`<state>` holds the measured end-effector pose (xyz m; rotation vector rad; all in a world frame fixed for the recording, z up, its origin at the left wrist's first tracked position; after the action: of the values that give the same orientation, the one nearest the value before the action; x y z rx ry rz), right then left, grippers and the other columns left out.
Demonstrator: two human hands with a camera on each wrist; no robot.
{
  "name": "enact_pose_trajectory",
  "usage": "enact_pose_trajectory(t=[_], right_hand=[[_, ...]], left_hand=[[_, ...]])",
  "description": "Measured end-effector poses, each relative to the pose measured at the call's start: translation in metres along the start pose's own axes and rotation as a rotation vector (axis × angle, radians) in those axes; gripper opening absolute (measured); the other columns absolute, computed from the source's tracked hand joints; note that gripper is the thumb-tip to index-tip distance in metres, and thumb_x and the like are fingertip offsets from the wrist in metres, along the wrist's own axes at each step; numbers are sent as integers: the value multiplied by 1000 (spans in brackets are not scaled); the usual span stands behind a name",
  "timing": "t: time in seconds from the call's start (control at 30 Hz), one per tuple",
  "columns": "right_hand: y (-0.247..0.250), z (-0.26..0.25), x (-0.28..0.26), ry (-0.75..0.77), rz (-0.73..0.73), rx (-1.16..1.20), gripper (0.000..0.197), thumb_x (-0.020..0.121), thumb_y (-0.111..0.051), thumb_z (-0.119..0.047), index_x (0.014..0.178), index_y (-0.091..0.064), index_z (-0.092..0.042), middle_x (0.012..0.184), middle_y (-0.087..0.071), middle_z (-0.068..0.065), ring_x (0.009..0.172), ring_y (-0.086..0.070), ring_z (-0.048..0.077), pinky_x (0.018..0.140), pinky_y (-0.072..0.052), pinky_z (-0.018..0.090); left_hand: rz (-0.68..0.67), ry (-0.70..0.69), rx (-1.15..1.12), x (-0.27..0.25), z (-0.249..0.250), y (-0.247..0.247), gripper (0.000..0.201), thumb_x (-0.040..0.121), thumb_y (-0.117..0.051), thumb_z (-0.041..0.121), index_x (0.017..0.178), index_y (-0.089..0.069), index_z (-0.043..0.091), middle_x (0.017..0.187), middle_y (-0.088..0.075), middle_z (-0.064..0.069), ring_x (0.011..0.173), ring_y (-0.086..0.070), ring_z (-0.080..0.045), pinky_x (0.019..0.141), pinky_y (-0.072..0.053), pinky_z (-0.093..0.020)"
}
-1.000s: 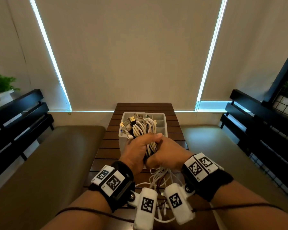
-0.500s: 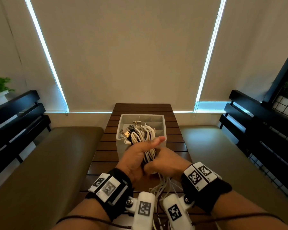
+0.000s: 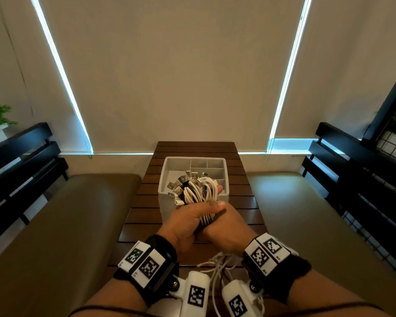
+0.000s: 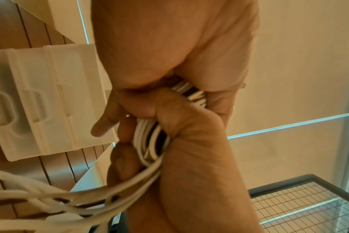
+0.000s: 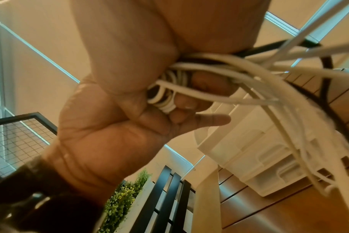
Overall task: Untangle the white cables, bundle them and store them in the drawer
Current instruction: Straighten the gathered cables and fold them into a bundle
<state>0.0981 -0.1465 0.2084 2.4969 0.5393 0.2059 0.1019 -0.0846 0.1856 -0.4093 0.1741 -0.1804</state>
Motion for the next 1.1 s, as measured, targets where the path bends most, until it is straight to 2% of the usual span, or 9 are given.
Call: enact_pose_trajectory(t=[0.2, 0.3, 0.4, 0.53, 0.63, 0.7, 0.8, 1.0, 1.1], right_hand=[[2, 0, -2, -58, -33, 96, 38, 71, -62, 11, 97, -63, -16, 72, -61, -7, 51, -54, -8, 47, -38, 8], [-17, 38, -3, -272, -167, -376, 41, 77, -63, 6, 118, -60, 2, 97, -65, -3, 80, -63, -3, 65, -51, 12], [-32, 57, -11, -599, -482, -1071, 43, 82, -62, -5, 123, -58, 7, 118, -64, 22, 102, -67, 28, 75, -60, 36], [-16, 18, -1, -174, -260, 39, 46, 77, -67, -8, 122, -59, -11, 113, -67, 9, 100, -66, 14, 90, -54, 30], [-6, 12, -5, -83, -397, 70, 41, 73, -78, -27, 111, -61, -27, 103, -71, -3, 94, -68, 8, 86, -55, 32], [25, 12, 3, -47, -221, 15, 36, 75, -70, -57, 98, -62, -30, 98, -70, -5, 89, -66, 8, 83, -55, 33], [67, 15, 13, -16, 132, 335, 85, 52, -52, -92, 102, -59, -23, 108, -68, 1, 100, -66, 19, 84, -55, 38], [57, -30, 22, 159, 172, 520, 71, 76, -34, -81, 113, -68, -31, 114, -70, -6, 110, -64, 17, 98, -49, 45], [63, -37, 18, 181, 239, 491, 76, 70, -40, -71, 92, -74, -6, 80, -75, 1, 74, -71, 12, 68, -54, 19]], left_hand=[[109, -94, 119, 5, 7, 8, 55, 54, -85, 21, 108, -73, 16, 106, -73, -11, 101, -68, -27, 84, -56, -44], [29, -41, 15, 5, 1, -3, 46, 67, -78, 7, 112, -72, 9, 108, -73, -9, 99, -69, -20, 76, -54, -32], [-10, 0, -3, 4, -2, -9, 38, 73, -71, 8, 110, -71, -1, 98, -73, -10, 91, -69, -21, 68, -54, -29], [78, -18, 21, 1, -1, 0, 41, 66, -75, 12, 104, -72, -2, 96, -72, -17, 94, -67, -31, 74, -53, -39], [107, -43, 26, -1, 6, 10, 40, 70, -73, 14, 106, -70, -3, 103, -72, -20, 96, -70, -31, 74, -55, -38], [101, -56, 25, -1, 11, 14, 44, 68, -73, 18, 104, -67, -7, 94, -72, -21, 82, -72, -28, 64, -56, -32], [74, -64, 33, 0, 15, 6, 19, 64, -77, 7, 80, -68, 0, 68, -62, -18, 56, -63, -25, 55, -52, -32], [-50, -99, 232, -5, 17, -32, 29, 76, -55, -19, 62, -65, 5, 55, -61, -6, 49, -58, -16, 53, -51, -28], [-85, -102, 269, -6, 16, -38, 16, 70, -59, -15, 76, -65, -2, 66, -61, -11, 58, -58, -20, 55, -50, -29]])
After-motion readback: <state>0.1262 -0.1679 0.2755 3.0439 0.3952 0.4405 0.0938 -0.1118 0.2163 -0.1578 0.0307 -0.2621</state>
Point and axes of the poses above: each hand's wrist, its own x-axis towards the middle knuckle, its own y-axis out of the back of the hand, z = x × y, the point moved 9 cm from there along x, towards the middle knuckle
